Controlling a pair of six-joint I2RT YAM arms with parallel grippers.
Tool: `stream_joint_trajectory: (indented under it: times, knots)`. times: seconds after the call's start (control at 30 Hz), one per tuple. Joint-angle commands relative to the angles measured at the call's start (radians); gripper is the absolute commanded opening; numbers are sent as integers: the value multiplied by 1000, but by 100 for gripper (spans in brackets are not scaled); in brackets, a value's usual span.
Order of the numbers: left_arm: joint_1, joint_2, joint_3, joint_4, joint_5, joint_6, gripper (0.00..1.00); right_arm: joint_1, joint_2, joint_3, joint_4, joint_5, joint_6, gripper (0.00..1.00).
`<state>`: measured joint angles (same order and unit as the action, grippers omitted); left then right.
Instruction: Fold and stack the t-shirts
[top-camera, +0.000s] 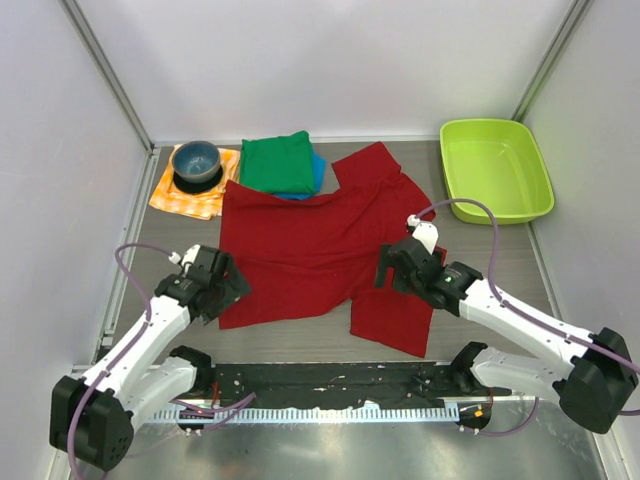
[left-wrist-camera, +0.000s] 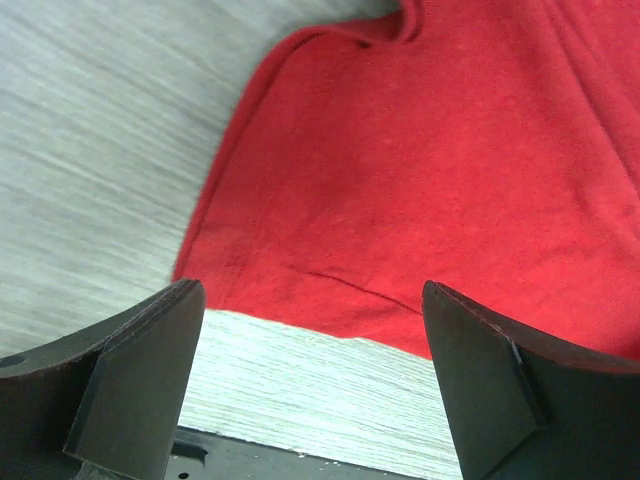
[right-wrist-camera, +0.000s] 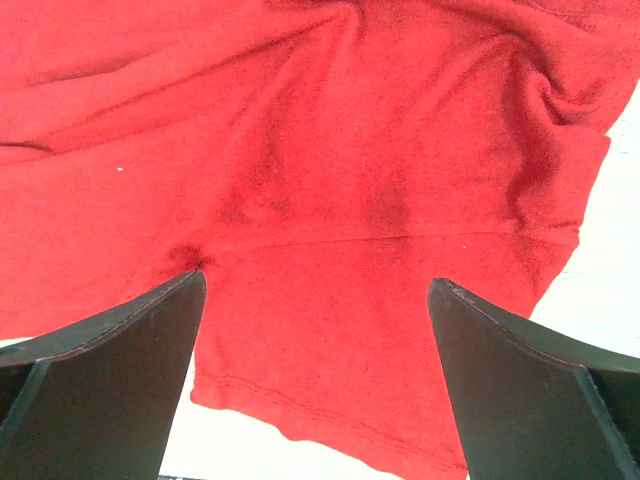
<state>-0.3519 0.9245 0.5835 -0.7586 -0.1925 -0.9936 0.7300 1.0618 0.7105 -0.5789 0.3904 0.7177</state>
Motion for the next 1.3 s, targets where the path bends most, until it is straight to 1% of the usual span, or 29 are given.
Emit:
stream_joint_trajectory:
  times: [0.0, 0.17, 0.43, 0.63, 0.67, 0.77, 0.8, 0.87, 0.97, 1.0, 1.1, 1.13, 1.17, 1.2, 1.27]
  knots:
    - [-9, -59, -31, -91, -76, -86, 94, 22, -65, -2, -27, 7, 39, 100]
    - [-9, -32, -70, -90, -47, -129, 91, 26, -89, -8, -42, -22, 40, 100]
    - [-9, 23, -120, -50, -74, -155, 85, 28, -129, 12, -62, -22, 19, 100]
    - [-9, 103, -120, 8, -87, -149, 73, 26, -135, 4, -71, -39, 22, 100]
    - [-9, 111, -120, 19, -91, -146, 68, 26, -141, 4, -73, -36, 26, 100]
    - [-9, 131, -114, 28, -104, -140, 66, 26, -157, -5, -82, -39, 35, 100]
    - [-9, 134, -110, 30, -105, -142, 57, 26, -169, -5, -88, -42, 37, 100]
    - [-9, 135, -108, 33, -113, -134, 47, 26, -183, -2, -102, -47, 46, 100]
    - [-9, 151, -97, 30, -120, -122, 39, 26, -192, 4, -121, -50, 52, 100]
    - [-9, 155, -97, 31, -122, -119, 33, 26, -200, 4, -122, -51, 54, 100]
    - [-9, 191, -93, 42, -120, -105, 25, 26, -209, -6, -128, -54, 57, 100]
    - [-10, 197, -93, 53, -114, -100, 20, 26, -207, -9, -128, -58, 57, 100]
    - [-9, 209, -90, 56, -105, -97, 8, 26, -207, -13, -134, -61, 60, 100]
    - [-9, 212, -86, 61, -101, -97, 0, 26, -206, -22, -136, -73, 68, 100]
    - [-9, 202, -74, 67, -93, -88, 0, 26, -210, -32, -145, -88, 78, 100]
